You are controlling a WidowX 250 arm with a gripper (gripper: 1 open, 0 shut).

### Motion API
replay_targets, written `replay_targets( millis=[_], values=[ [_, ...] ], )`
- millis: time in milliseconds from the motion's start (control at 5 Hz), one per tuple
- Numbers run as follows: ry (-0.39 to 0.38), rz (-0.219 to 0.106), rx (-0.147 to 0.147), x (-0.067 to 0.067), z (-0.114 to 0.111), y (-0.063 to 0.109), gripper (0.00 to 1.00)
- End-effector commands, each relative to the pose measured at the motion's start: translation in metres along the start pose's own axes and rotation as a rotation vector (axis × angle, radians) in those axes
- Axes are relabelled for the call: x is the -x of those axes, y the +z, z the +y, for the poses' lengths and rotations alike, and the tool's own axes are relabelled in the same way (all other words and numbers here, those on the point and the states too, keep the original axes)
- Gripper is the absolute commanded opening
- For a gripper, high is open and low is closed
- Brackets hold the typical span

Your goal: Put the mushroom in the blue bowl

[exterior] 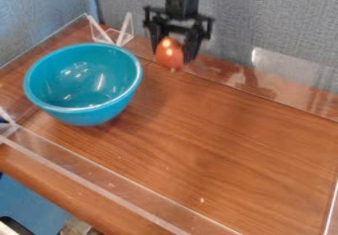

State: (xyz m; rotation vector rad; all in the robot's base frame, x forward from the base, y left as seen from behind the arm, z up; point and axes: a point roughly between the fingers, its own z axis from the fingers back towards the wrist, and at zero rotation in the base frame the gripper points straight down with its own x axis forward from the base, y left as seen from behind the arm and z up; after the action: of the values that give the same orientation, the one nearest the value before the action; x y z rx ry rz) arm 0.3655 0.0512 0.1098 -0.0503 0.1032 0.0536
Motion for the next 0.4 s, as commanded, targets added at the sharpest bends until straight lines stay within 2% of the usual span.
replay_targets(
  millis=[0,200],
  values=[
    [-0.02,-0.127,0.006,0.015,-0.007,0.056,0.0],
    [-0.047,-0.155,0.016,0.028,-0.015,0.075,0.0]
  ],
)
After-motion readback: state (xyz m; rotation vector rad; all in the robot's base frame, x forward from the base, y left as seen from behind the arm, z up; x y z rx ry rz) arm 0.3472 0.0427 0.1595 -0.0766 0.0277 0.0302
